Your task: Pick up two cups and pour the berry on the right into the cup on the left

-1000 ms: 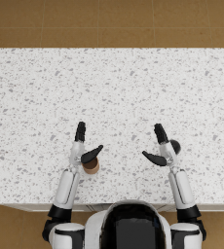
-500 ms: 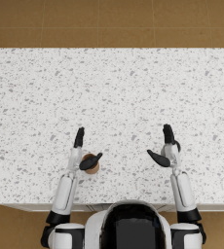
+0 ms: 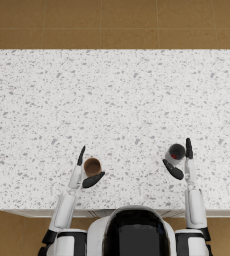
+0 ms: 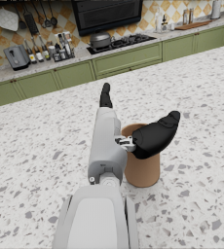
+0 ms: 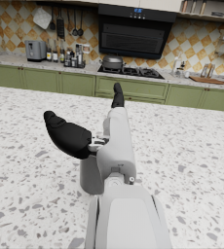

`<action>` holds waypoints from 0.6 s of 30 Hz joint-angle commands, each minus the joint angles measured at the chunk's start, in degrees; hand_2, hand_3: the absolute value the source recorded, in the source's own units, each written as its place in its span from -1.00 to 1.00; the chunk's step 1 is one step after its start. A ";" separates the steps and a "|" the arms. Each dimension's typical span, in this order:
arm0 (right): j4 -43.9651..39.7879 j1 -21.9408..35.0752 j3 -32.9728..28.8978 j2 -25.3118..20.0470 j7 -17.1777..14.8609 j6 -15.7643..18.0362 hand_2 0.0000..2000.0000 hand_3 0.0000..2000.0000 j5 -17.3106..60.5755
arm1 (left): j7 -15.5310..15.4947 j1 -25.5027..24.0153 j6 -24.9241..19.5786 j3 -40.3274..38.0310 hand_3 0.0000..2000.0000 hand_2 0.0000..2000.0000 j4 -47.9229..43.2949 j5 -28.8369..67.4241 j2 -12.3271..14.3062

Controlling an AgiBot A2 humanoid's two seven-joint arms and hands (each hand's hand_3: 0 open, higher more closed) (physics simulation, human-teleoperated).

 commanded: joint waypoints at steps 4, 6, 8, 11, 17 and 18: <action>-3.45 -3.98 -4.75 -0.71 0.00 0.00 -1.00 -1.00 0.08 | 0.00 -4.91 0.00 -0.43 -1.00 -1.00 1.23 0.09 -1.83; -4.30 -3.49 -4.77 -0.89 0.00 0.00 -1.00 -1.00 0.10 | 0.00 -5.27 0.00 -1.34 -1.00 -1.00 2.27 0.10 -1.67; -4.90 -3.04 -4.17 -1.08 0.00 0.00 -1.00 -1.00 0.10 | 0.00 -4.84 0.00 -1.24 -1.00 -1.00 4.16 0.11 -1.21; -7.22 -2.27 -2.54 -1.41 0.00 0.00 -1.00 -1.00 0.11 | 0.00 -3.42 0.00 -0.24 -1.00 -1.00 7.81 0.11 -0.19; -13.75 1.50 0.71 -2.36 0.00 0.00 -1.00 -1.00 0.11 | 0.00 -0.81 0.00 1.19 -1.00 -1.00 12.35 0.11 1.81; -14.51 1.73 1.06 -2.52 0.00 0.00 -1.00 -1.00 0.11 | 0.00 -0.64 0.00 0.88 -1.00 -1.00 12.59 0.11 2.02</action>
